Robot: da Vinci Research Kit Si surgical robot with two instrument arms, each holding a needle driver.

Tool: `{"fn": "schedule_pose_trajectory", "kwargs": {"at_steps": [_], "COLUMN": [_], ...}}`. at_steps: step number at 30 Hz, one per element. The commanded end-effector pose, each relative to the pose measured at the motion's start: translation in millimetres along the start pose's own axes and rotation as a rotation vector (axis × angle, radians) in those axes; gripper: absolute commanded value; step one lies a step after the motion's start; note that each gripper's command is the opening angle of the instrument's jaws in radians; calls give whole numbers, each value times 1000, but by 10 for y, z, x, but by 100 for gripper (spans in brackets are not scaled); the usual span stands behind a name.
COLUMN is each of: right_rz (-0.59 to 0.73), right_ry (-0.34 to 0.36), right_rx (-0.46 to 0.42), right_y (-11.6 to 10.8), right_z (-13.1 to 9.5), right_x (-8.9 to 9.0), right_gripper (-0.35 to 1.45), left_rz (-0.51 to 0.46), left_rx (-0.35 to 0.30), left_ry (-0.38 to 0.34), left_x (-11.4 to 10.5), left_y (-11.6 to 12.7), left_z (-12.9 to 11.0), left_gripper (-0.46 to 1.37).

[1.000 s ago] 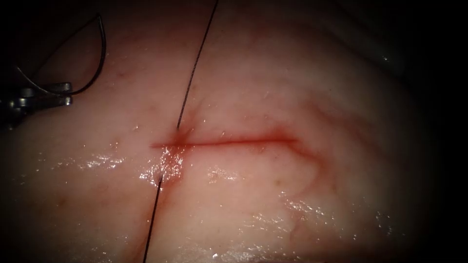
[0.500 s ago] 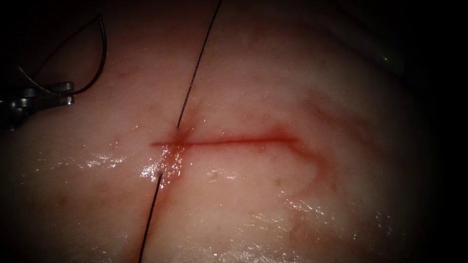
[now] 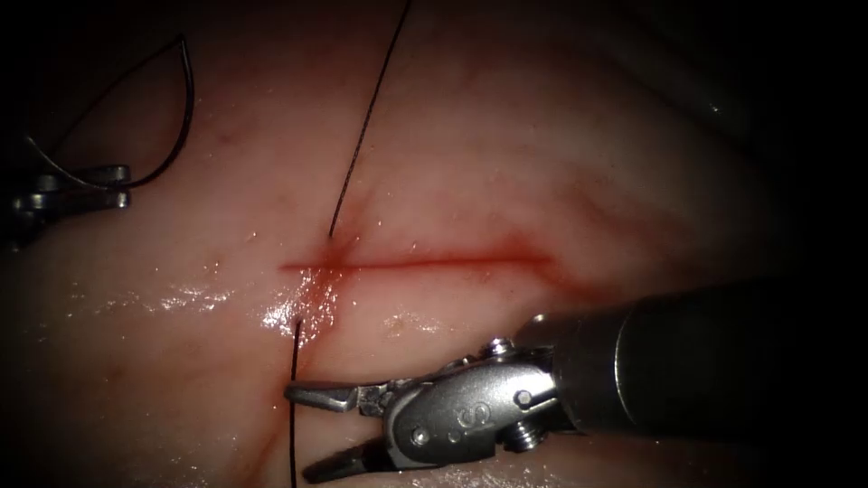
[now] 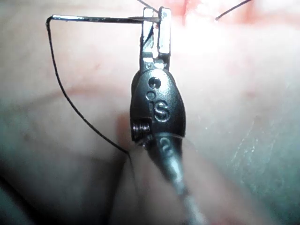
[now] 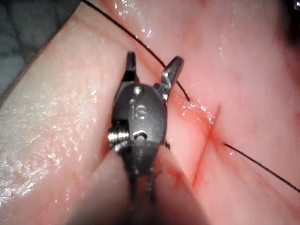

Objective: Wound Closure
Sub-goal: Pull the suture through the tissue until a short tail remains on top

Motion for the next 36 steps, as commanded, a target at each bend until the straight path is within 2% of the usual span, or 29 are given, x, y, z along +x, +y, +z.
{"fn": "schedule_pose_trajectory", "kwargs": {"at_steps": [1,7,10,15,18,20,22,24,29,32,36], "right_rz": [-7,-9,-15,-20,-14,-17,-19,-14,-8,-16,-29], "right_ry": [-6,-28,-23,-25,-24,-12,-4,-44,-30,-40,-41], "right_rx": [-6,-32,-60,-78,-81,-75,2,25,30,80,137], "right_y": [5,25,32,31,29,28,27,30,18,-5,-42], "right_z": [2,14,21,37,44,45,41,36,24,19,13], "right_x": [-8,-40,-56,-80,-86,-88,-87,-84,-70,-53,-20], "right_gripper": [122,120,125,127,122,95,-35,-35,-35,-35,-35], "left_rz": [0,0,0,-6,-6,-12,-12,-12,-12,-18,-18], "left_rx": [-1,-2,-3,-5,-5,-5,-5,-5,-5,-5,-5], "left_ry": [-2,0,1,1,1,1,1,1,1,1,1], "left_x": [-2,-3,-3,-3,-3,-3,-3,-3,-3,-4,-3], "left_y": [0,0,0,1,1,0,0,0,0,0,0], "left_z": [2,6,5,3,3,3,3,3,3,4,3], "left_gripper": [-35,-35,-35,-35,-35,-35,-35,-35,-35,-35,-35]}}
